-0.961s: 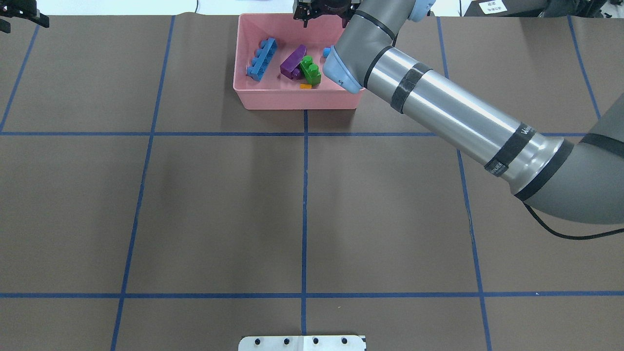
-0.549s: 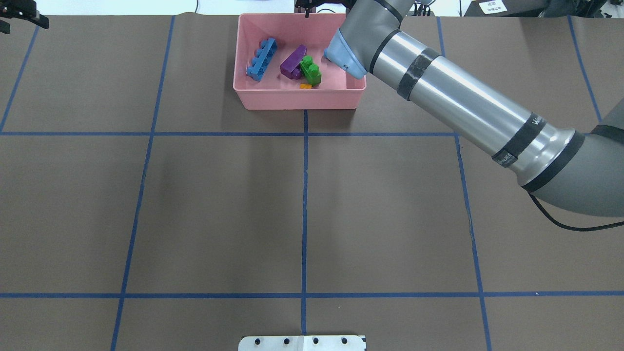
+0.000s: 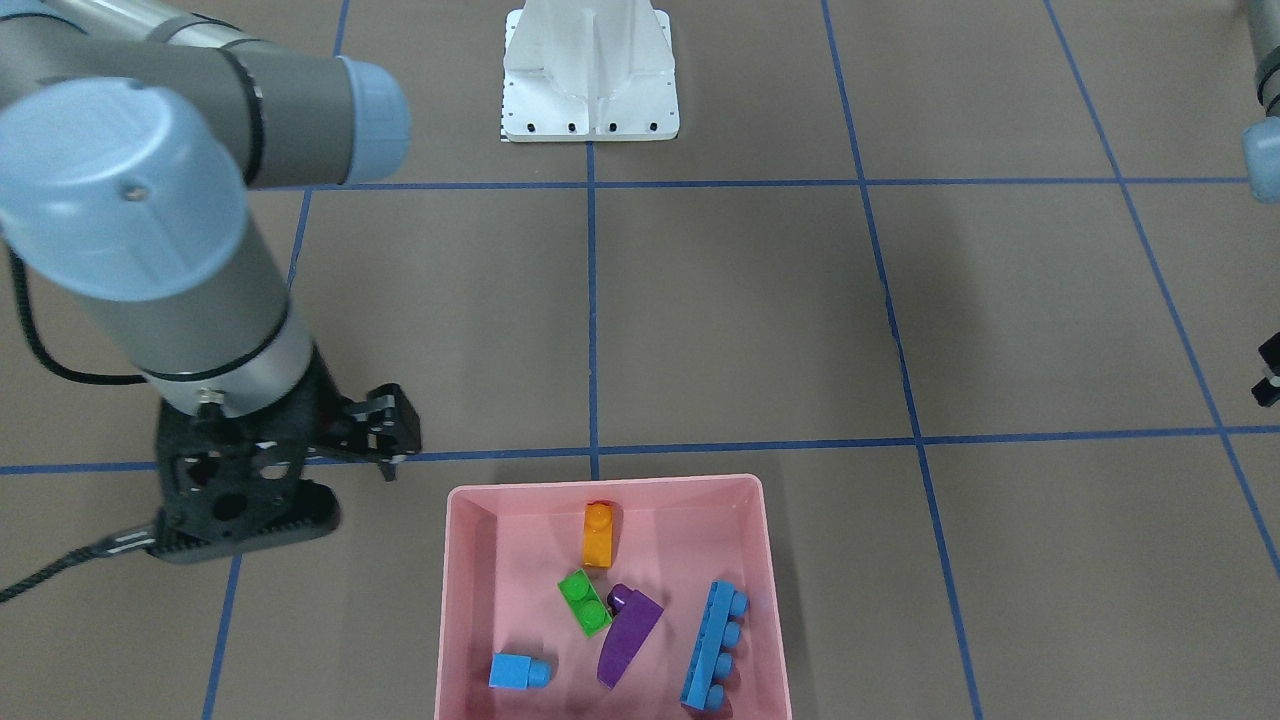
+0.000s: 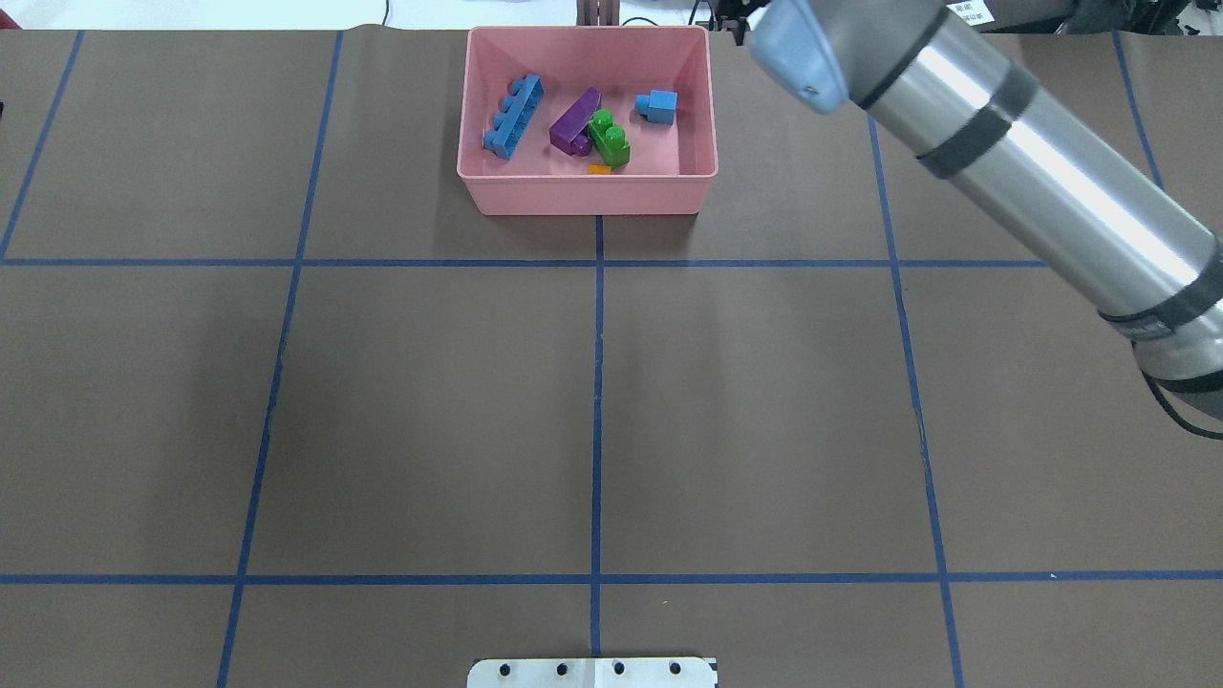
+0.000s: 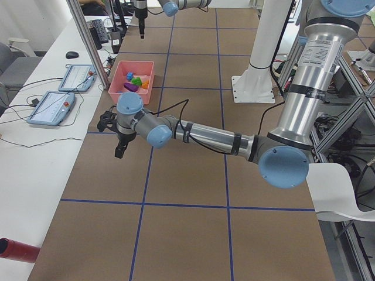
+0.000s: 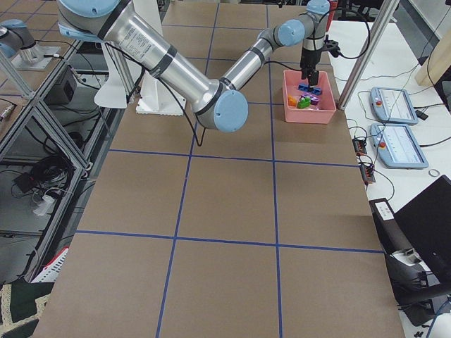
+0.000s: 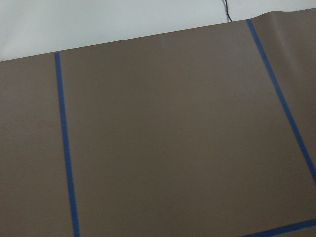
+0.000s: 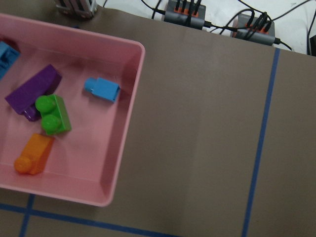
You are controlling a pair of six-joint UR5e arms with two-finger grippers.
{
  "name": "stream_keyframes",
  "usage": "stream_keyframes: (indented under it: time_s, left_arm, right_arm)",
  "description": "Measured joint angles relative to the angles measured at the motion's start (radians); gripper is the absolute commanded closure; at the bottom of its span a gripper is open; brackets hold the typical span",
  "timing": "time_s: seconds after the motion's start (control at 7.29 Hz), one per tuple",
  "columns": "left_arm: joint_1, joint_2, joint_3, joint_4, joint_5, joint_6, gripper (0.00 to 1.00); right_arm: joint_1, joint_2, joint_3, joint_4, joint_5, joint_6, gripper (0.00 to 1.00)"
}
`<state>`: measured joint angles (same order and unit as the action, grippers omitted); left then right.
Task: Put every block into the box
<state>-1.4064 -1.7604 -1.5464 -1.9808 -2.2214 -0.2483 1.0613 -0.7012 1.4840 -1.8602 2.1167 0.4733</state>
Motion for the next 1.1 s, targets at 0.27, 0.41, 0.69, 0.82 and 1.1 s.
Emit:
stream_keyframes:
  time_s: [0.27,0.41,0.69,0.82,1.1]
  left_arm:
    - [-0.015,0.081,-0.154,0.224,0.226,0.214,0.00]
    - [-0.015,0.129,-0.254,0.339,0.280,0.262,0.00]
    - [-0.013,0.189,-0.356,0.408,0.198,0.290,0.00]
    - [-0.013,0.205,-0.358,0.409,0.177,0.295,0.00]
    - [-0.024,0.233,-0.323,0.415,0.137,0.300,0.00]
  right_arm:
    - [0.116,-0.285,0.187,-0.022,0.080,-0.234,0.00]
    - [0.179,-0.424,0.247,-0.010,0.136,-0.283,0.00]
    - [0.267,-0.597,0.256,0.133,0.214,-0.311,0.00]
    - [0.296,-0.664,0.231,0.214,0.226,-0.316,0.00]
    - [0.361,-0.782,0.192,0.310,0.236,-0.324,0.00]
